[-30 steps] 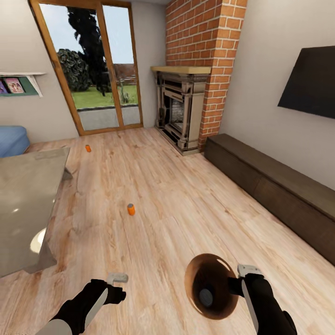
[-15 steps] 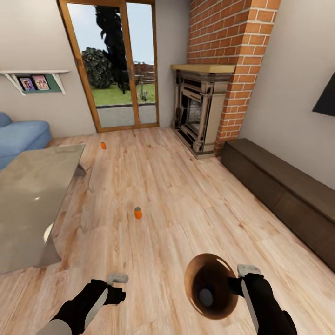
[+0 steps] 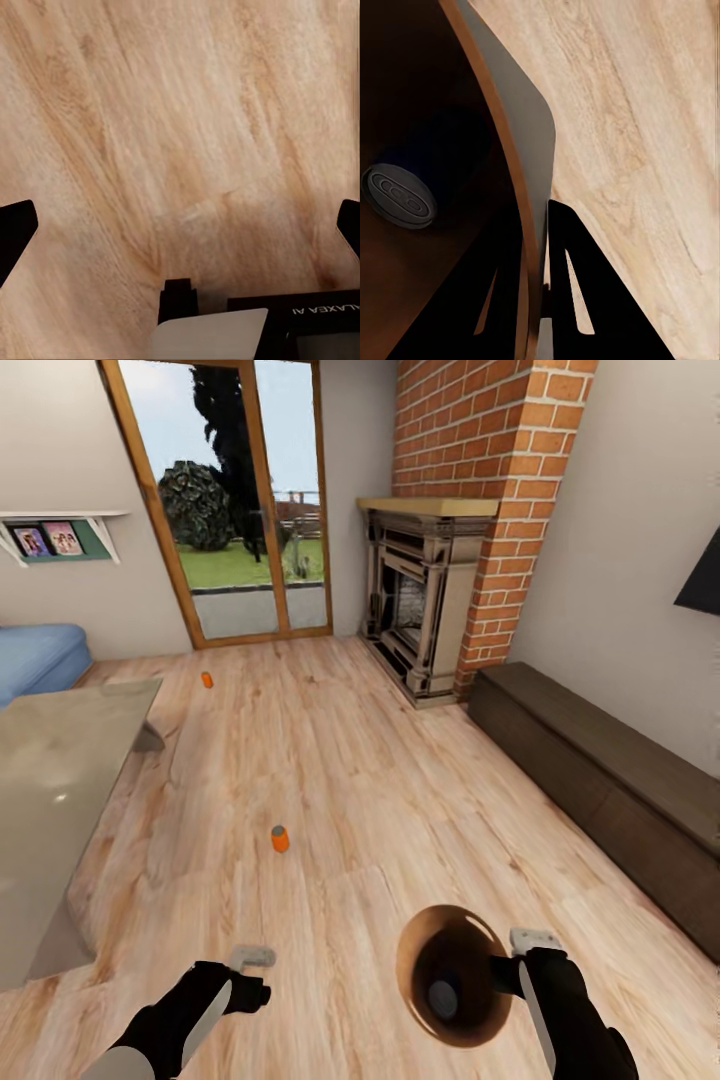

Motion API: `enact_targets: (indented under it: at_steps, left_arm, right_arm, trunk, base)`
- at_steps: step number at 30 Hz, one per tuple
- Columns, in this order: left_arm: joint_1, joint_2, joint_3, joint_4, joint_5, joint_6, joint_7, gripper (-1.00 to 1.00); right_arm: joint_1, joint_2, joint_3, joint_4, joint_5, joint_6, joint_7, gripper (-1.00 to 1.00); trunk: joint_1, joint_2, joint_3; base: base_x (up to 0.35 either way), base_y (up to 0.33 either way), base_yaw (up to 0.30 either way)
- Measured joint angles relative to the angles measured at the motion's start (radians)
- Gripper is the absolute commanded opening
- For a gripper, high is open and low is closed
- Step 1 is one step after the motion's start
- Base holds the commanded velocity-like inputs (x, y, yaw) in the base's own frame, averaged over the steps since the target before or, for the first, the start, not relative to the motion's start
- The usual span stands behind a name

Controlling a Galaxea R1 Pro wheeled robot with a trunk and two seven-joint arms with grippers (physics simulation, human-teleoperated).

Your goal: Put the three can of soda from the living room inside the tash can in the kitchen.

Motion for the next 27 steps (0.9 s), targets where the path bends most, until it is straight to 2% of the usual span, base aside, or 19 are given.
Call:
enact_targets:
  at_steps: [4, 8, 12, 18, 27]
  left_arm:
    - [0.000, 0.000, 0.001, 0.000, 0.000, -0.001, 0.000, 1.00]
    - [0.000, 0.000, 0.001, 0.000, 0.000, -0.002, 0.000, 1.00]
    - [0.000, 0.000, 0.001, 0.000, 0.000, -0.002, 0.000, 1.00]
    - [0.000, 0.000, 0.001, 0.001, 0.000, -0.002, 0.000, 1.00]
    - [0.000, 0.000, 0.000, 0.001, 0.001, -0.003, 0.000, 1.00]
  right_arm:
    - [0.000, 0.000, 0.000, 0.000, 0.012, 0.000, 0.000, -1.00]
    - [0.000, 0.001, 0.000, 0.000, -0.003, 0.000, 0.000, -1.00]
    - [0.000, 0.001, 0.000, 0.000, 0.007, 0.000, 0.000, -1.00]
    - [0.001, 0.001, 0.001, 0.000, -0.001, 0.000, 0.001, -1.00]
    - [0.001, 0.001, 0.001, 0.000, 0.002, 0.000, 0.001, -1.00]
  trunk:
    - [0.000, 0.000, -0.001]
    - [0.000, 0.000, -0.001]
    - [0.000, 0.000, -0.001]
    - [0.000, 0.000, -0.002]
    - [0.000, 0.000, -0.007]
  base:
    - [0.346, 0.051, -0.105]
    - [0.346, 0.103, -0.037]
    - [0.347, 0.124, -0.010]
    - [0.347, 0.142, -0.023]
    - [0.341, 0.170, -0.134]
